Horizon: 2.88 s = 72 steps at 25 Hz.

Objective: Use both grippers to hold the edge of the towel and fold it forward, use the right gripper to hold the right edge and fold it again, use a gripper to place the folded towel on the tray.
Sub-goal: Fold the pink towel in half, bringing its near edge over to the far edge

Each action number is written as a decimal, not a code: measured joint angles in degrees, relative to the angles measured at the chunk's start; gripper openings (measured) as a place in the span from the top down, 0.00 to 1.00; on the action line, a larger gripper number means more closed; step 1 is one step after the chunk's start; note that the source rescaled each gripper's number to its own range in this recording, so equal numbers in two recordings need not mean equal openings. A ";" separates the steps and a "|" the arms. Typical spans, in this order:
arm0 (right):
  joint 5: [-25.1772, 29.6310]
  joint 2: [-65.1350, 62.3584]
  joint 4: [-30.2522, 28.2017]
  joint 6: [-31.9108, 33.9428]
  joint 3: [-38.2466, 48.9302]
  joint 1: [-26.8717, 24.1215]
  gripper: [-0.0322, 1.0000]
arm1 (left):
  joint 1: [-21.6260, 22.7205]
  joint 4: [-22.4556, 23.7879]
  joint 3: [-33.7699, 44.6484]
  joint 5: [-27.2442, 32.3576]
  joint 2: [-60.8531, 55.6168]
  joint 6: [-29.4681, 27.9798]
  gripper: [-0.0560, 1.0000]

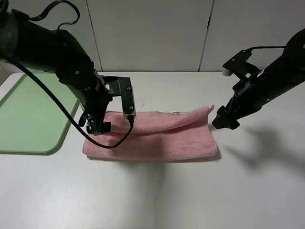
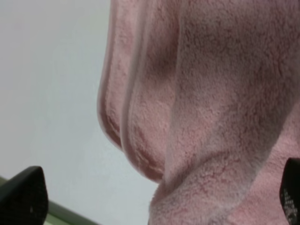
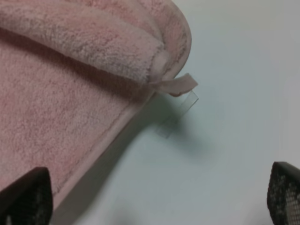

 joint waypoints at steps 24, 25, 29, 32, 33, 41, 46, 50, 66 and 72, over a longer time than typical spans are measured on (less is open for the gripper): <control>-0.50 0.00 0.00 0.00 0.00 0.00 0.00 | 0.00 -0.57 -0.49 27.85 -17.32 -25.49 0.00; -0.50 0.00 0.00 0.00 0.00 0.00 0.00 | 0.00 -0.91 -0.49 28.82 -18.78 -26.64 0.00; -0.52 0.00 0.00 0.00 0.00 0.00 0.00 | 0.00 -3.83 -0.49 31.82 -26.02 -28.28 0.00; -0.52 0.00 0.05 0.00 0.00 0.00 0.00 | 0.00 -6.79 0.52 33.11 -32.26 -28.49 0.00; -0.52 0.00 0.05 0.00 0.00 0.00 0.00 | 0.00 -7.69 1.32 33.20 -34.66 -28.49 0.00; -0.57 0.00 0.70 0.00 0.00 0.00 0.00 | 0.00 -11.84 10.59 34.20 -54.44 -30.70 0.00; -0.57 0.00 1.74 0.05 0.00 0.00 0.00 | 0.00 -14.14 14.99 36.89 -66.35 -31.03 0.00; -0.78 0.00 1.85 0.05 0.00 0.00 0.00 | 0.00 -16.97 18.08 37.87 -75.51 -31.08 0.00; -0.89 0.00 2.19 0.43 0.00 0.00 0.00 | 0.00 -24.17 31.55 34.74 -90.06 -31.02 0.00; -0.89 0.00 2.24 0.52 0.00 0.00 0.00 | 0.00 -24.49 31.55 34.60 -90.06 -31.02 0.00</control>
